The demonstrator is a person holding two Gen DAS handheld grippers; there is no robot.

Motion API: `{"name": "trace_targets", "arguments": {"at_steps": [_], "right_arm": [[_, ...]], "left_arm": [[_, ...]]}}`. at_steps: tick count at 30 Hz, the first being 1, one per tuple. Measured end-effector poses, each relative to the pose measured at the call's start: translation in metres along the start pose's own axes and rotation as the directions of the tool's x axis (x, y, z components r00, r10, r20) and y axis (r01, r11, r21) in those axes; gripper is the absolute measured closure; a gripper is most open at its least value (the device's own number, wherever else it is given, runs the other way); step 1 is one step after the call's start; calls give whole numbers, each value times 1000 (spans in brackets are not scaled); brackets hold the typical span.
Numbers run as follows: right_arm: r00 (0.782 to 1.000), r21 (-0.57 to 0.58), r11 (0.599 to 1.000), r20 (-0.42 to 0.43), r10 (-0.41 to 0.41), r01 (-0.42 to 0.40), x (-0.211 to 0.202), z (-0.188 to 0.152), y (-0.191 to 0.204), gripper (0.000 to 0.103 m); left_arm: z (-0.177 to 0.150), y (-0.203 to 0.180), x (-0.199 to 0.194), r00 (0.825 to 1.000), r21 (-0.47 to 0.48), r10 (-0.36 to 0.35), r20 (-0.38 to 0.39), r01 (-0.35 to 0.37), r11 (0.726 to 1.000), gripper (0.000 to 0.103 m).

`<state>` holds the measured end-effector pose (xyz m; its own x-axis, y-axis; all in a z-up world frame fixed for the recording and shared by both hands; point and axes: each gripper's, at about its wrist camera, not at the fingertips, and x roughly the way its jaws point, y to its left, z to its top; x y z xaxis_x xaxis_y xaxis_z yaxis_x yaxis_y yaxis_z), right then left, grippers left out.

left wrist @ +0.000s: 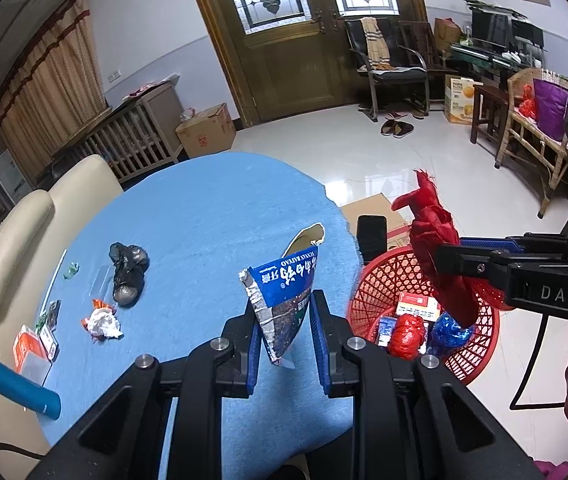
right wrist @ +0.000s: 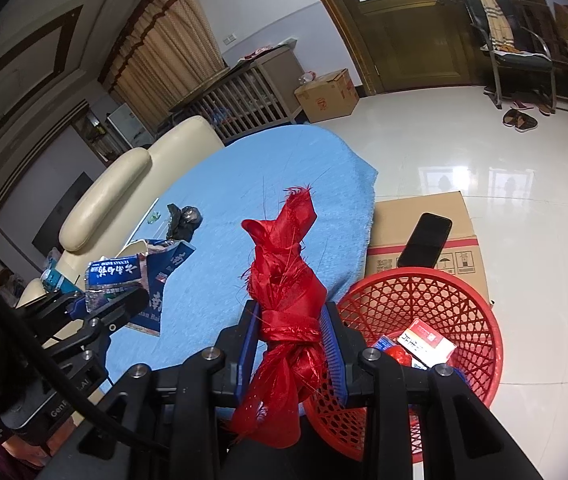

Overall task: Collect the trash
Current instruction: 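Carry the red bag with the right gripper while the left gripper carries the blue packet toward the wastebasket, then open the left gripper over the red wastebasket while the right gripper opens to drop the red bag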

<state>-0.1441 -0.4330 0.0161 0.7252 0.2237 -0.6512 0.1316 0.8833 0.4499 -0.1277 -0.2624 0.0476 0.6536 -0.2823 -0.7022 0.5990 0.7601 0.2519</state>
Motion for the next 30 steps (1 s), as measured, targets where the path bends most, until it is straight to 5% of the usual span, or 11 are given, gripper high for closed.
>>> {"name": "trace_targets", "arguments": {"at_steps": [30], "right_arm": [[999,118,992,4,-38,37,-15,-1,-51,69]], "left_arm": [[7,-52,22,997,118,-45,-67,53,992,79]]}}
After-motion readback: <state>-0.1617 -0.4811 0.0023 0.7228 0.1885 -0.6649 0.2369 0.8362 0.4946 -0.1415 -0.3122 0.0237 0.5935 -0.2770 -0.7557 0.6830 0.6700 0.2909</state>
